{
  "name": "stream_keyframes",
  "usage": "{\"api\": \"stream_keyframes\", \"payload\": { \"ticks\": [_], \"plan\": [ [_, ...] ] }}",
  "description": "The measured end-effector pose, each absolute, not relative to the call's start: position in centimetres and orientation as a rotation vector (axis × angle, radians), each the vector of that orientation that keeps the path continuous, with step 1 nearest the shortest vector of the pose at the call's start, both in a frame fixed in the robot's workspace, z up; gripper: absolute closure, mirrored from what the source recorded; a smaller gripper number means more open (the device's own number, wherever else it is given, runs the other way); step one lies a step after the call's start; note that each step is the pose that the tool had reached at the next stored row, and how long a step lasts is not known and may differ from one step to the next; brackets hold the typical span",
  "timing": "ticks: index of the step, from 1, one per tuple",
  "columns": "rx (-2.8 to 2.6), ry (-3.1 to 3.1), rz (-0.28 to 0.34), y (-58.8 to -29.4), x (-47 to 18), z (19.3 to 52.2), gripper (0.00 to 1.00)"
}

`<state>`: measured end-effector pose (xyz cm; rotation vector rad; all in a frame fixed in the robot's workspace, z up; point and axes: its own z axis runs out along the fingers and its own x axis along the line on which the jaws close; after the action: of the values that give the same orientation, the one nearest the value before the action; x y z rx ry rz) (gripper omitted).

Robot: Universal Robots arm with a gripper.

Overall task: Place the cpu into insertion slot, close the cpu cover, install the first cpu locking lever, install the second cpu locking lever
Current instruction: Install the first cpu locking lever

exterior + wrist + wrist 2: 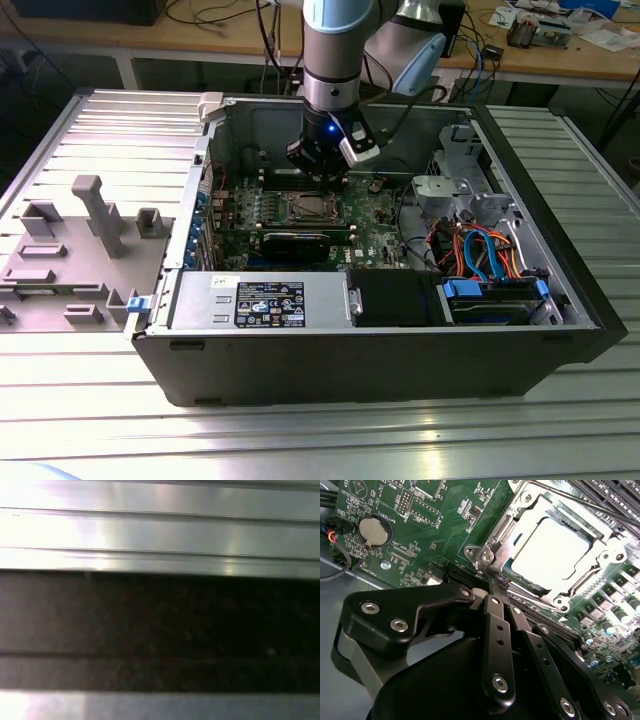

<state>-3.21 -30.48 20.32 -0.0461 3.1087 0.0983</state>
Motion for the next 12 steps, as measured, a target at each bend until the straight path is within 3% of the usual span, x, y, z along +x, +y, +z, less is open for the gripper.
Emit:
{"api": "stream_keyframes", "payload": {
  "ticks": [12],
  "plan": [
    [-0.046,3.109,0.098,-30.49,-3.2,20.65,0.89]
  ]
}}
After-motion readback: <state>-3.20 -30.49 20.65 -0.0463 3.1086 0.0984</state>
